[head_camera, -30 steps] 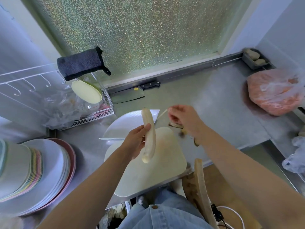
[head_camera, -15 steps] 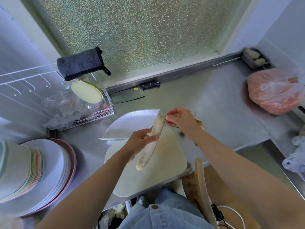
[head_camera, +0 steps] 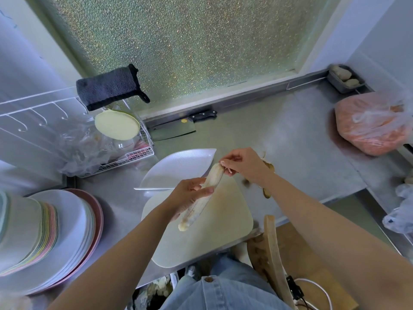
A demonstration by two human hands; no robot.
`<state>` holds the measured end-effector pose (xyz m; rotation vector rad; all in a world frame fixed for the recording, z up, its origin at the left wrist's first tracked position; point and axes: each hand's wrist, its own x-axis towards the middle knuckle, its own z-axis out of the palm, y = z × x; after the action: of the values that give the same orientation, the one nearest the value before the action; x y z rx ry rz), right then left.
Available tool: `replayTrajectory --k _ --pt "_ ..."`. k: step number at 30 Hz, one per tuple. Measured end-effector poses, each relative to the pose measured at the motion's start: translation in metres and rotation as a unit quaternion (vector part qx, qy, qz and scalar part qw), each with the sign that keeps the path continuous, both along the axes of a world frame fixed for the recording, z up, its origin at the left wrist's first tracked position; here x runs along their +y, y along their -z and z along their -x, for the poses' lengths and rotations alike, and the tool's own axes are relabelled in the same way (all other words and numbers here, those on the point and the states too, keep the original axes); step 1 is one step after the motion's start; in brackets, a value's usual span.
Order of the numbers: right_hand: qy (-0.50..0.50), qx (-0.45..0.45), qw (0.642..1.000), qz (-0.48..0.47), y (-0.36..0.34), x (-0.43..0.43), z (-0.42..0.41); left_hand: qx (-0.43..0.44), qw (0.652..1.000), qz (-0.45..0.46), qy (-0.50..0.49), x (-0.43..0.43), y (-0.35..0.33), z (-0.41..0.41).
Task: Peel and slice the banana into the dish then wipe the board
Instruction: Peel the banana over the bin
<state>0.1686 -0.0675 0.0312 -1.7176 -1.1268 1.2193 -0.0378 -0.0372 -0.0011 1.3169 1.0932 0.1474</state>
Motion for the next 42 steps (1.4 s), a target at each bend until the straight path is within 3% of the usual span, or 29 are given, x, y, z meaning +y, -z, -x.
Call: replayTrajectory --k 5,10,16,22,25,27,29,31,35,39,42 --pt "0.027 -0.121 0.992 -0.017 0.015 0.001 0.002 0.022 0.999 -0.022 -0.025 -0.002 -0.004 -0.006" --pt "0.023 -0.156 0.987 -0.003 0.013 0.002 0.002 0.035 0.998 -0.042 -0.023 -0.003 -0.007 -0.008" --pt "0.023 -0.119 0.992 0.044 0.017 0.004 0.003 0.053 0.997 -0.060 -0.007 -0.003 -0.003 -0.005" --pt "0.054 0.036 0.997 0.051 0.013 0.003 0.001 0.003 0.999 -0.031 -0.033 -0.001 -0.006 -0.008" --pt "0.135 0.102 0.985 0.037 0.012 0.003 -0.006 -0.021 0.998 -0.012 -0.064 0.002 -0.010 -0.012" --pt "0.213 0.096 0.972 0.027 0.017 0.003 -0.021 -0.025 0.996 -0.013 -0.086 0.004 -0.007 -0.013" --pt "0.259 0.056 0.964 0.030 0.026 0.004 -0.038 -0.024 0.994 -0.017 -0.103 0.006 -0.004 -0.015" --pt "0.254 -0.041 0.965 0.049 0.037 0.005 -0.052 -0.023 0.993 -0.015 -0.116 0.010 -0.002 -0.019" --pt "0.146 -0.271 0.945 0.108 0.066 0.001 -0.065 -0.028 0.992 -0.003 -0.123 0.016 0.003 -0.032" --pt "0.072 -0.343 0.931 0.105 0.082 -0.006 -0.071 -0.034 0.992 0.006 -0.121 0.019 0.008 -0.043" --pt "0.083 -0.384 0.918 0.055 0.080 -0.008 -0.073 -0.042 0.992 0.007 -0.120 0.019 0.009 -0.048"
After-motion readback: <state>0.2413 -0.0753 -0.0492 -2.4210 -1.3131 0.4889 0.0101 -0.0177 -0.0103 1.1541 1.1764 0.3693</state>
